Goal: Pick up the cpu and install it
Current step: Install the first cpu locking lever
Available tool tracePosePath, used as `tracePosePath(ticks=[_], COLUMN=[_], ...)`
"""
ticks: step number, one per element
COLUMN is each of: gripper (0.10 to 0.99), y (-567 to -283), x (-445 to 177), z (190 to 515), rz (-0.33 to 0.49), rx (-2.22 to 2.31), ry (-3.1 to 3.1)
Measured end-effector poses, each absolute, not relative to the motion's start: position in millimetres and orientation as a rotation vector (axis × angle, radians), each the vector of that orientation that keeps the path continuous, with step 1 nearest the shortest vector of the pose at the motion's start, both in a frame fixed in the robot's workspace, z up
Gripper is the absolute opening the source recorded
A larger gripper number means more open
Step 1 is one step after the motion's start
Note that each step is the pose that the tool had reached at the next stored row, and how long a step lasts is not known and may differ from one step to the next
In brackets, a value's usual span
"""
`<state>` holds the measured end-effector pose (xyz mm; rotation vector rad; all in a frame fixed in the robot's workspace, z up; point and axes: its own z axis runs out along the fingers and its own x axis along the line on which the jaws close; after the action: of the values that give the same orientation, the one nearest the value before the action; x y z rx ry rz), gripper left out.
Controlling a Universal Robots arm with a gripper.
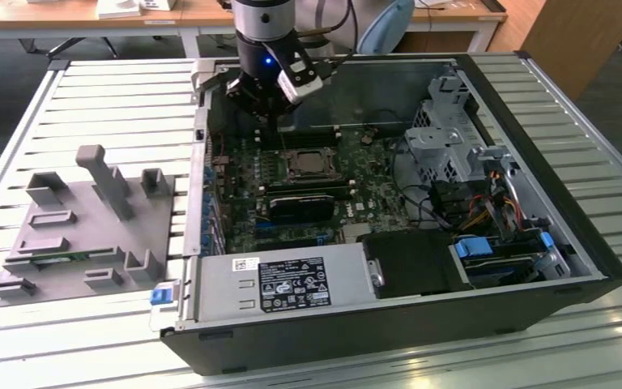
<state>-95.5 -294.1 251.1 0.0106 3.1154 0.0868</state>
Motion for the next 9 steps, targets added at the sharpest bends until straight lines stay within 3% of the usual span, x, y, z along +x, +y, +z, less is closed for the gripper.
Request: tracePosePath(ticks=[9], gripper=[0.106], y=[-294.2], x=[-90.1], z=[251.0], rz=[0.087], rx=[0.011], ry=[3.115])
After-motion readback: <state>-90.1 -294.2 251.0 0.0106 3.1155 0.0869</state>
